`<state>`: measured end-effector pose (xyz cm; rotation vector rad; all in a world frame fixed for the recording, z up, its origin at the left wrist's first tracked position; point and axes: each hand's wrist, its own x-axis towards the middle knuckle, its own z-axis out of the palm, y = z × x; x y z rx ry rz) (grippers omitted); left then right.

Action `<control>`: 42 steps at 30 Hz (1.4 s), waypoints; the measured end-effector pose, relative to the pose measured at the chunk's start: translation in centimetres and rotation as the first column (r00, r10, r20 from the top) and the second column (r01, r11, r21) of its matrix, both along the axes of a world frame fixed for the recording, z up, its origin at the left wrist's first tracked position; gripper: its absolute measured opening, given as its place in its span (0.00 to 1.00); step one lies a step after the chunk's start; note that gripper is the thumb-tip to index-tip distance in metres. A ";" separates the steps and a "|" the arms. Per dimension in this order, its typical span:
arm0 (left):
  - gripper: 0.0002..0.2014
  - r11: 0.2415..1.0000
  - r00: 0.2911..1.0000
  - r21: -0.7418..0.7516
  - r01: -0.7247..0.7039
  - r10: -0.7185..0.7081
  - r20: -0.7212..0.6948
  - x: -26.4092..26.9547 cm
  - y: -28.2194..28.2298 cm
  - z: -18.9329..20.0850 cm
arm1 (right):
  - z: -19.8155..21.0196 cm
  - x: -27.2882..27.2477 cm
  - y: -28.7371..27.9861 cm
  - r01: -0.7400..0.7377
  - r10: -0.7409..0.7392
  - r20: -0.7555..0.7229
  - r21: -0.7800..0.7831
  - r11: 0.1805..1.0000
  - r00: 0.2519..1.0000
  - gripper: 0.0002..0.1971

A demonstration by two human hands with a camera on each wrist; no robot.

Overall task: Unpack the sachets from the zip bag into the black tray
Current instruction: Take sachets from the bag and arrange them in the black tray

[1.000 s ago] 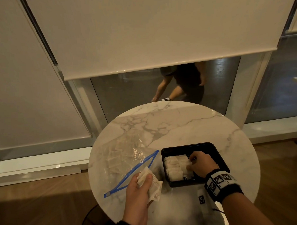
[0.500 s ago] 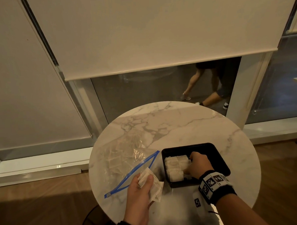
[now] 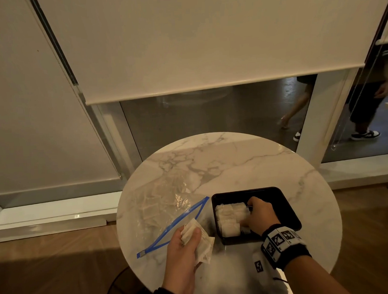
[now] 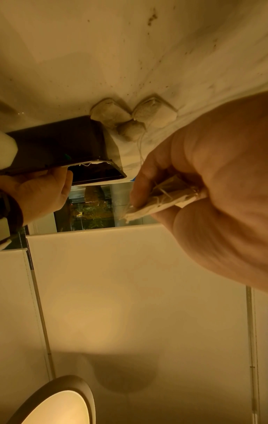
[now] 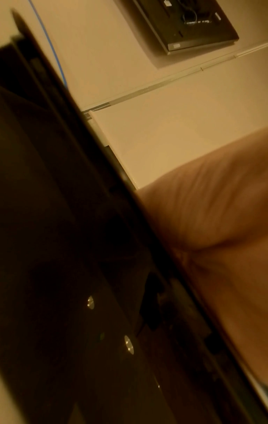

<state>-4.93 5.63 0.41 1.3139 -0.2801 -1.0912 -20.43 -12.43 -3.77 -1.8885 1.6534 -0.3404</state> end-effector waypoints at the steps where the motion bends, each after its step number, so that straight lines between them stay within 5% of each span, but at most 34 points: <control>1: 0.07 1.000 1.000 -0.001 0.001 -0.001 -0.002 0.0 0.0 -0.1 | 0.0 -0.1 -0.1 0.004 -0.004 0.004 0.001 1.000 1.000 0.22; 18: 0.08 1.000 1.000 -0.006 0.003 -0.003 0.006 0.0 0.0 -0.3 | -0.8 -0.2 -0.7 0.016 -0.015 0.027 -0.029 0.999 1.000 0.20; 32: 0.06 1.000 1.000 -0.014 0.014 -0.014 0.023 0.0 0.2 0.1 | -0.3 -0.4 -0.1 -0.030 0.023 -0.093 -0.067 0.997 0.995 0.18; 38: 0.07 1.000 1.000 -0.019 0.024 -0.024 0.018 0.1 0.0 -0.2 | 1.5 -0.6 1.6 0.039 -0.017 0.126 -0.172 0.984 0.992 0.10; 42: 0.09 0.999 1.000 -0.030 0.023 -0.022 0.014 -0.1 -0.1 -0.4 | 3.8 0.0 4.8 -0.046 0.112 0.340 -0.197 0.979 0.934 0.04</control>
